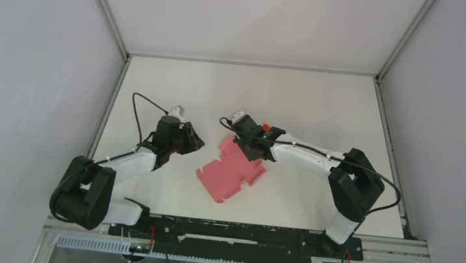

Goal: Fold the paper box
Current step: Fold the paper box at the center of the board.

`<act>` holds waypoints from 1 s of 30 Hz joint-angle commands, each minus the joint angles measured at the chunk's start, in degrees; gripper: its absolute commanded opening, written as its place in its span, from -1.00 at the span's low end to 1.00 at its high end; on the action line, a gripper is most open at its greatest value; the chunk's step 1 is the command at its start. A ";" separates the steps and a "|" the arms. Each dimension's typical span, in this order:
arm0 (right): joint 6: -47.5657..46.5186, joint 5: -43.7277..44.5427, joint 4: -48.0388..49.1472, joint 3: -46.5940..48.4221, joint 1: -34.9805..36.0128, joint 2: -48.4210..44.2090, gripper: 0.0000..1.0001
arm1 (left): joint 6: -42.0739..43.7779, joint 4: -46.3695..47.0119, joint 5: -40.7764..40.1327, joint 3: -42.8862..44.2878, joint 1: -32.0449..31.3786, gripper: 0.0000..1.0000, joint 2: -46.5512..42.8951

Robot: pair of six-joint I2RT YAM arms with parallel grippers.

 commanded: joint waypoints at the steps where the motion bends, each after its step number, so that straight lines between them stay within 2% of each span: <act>1: 0.44 8.40 0.99 -0.67 1.22 -3.54 -0.65 | 0.94 11.61 6.08 1.28 0.50 -0.19 3.59; 10: -2.47 14.30 2.48 -2.29 3.94 -7.53 -0.64 | -0.89 26.51 15.08 1.63 0.56 -0.18 12.83; 20: -5.87 16.85 3.75 -4.30 6.28 -9.05 -0.63 | -0.21 36.58 21.59 3.60 1.01 -0.18 20.63; 25: -6.93 18.42 4.34 -4.79 7.49 -9.41 -0.63 | -3.86 49.56 26.88 2.32 2.84 -0.18 26.12; 30: -8.12 19.06 6.06 -5.97 8.69 -11.12 -0.63 | -11.60 63.12 32.88 3.36 5.89 -0.18 34.73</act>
